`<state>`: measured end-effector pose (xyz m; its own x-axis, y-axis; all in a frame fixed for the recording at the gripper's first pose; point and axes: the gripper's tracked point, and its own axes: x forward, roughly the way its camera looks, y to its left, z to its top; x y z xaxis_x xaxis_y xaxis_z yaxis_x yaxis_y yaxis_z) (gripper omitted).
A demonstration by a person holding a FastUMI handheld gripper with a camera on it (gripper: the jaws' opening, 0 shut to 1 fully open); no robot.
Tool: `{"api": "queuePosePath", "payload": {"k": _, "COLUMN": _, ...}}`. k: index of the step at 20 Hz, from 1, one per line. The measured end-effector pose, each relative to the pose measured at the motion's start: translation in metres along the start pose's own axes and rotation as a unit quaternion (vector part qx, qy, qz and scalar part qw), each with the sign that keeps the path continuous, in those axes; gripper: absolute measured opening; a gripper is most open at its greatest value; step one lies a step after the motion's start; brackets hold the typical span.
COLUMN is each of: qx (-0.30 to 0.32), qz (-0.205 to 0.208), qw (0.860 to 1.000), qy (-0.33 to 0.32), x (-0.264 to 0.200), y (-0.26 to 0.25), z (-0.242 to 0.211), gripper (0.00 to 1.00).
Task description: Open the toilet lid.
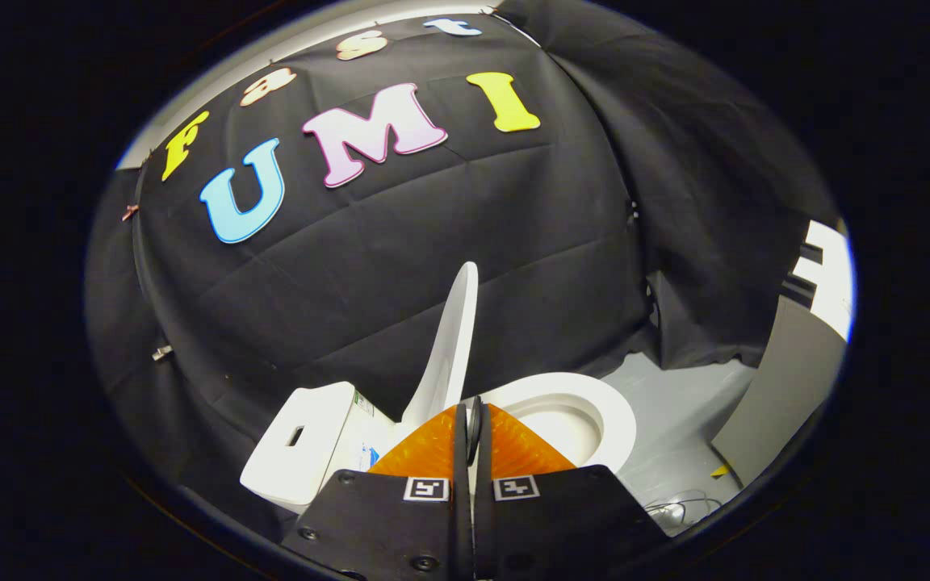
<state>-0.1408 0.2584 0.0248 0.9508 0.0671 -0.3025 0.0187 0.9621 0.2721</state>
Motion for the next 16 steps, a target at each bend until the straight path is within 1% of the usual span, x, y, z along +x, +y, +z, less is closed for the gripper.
{"api": "queuePosePath", "payload": {"k": 5, "qx": -0.034, "qz": -0.008, "qw": 0.999, "qy": -0.027, "x": -0.003, "y": 0.04, "z": 0.009, "gripper": 0.06}}
{"api": "queuePosePath", "payload": {"k": 9, "qx": -0.069, "qz": 0.01, "qw": 0.997, "qy": -0.039, "x": -0.012, "y": 0.081, "z": 0.012, "gripper": 0.06}}
{"api": "queuePosePath", "payload": {"k": 11, "qx": -0.076, "qz": 0.018, "qw": 0.996, "qy": -0.046, "x": -0.018, "y": 0.102, "z": 0.01, "gripper": 0.06}}
{"api": "queuePosePath", "payload": {"k": 13, "qx": -0.092, "qz": 0.024, "qw": 0.994, "qy": -0.062, "x": -0.023, "y": 0.125, "z": 0.008, "gripper": 0.06}}
{"api": "queuePosePath", "payload": {"k": 16, "qx": -0.127, "qz": 0.01, "qw": 0.989, "qy": -0.08, "x": -0.025, "y": 0.142, "z": 0.003, "gripper": 0.06}}
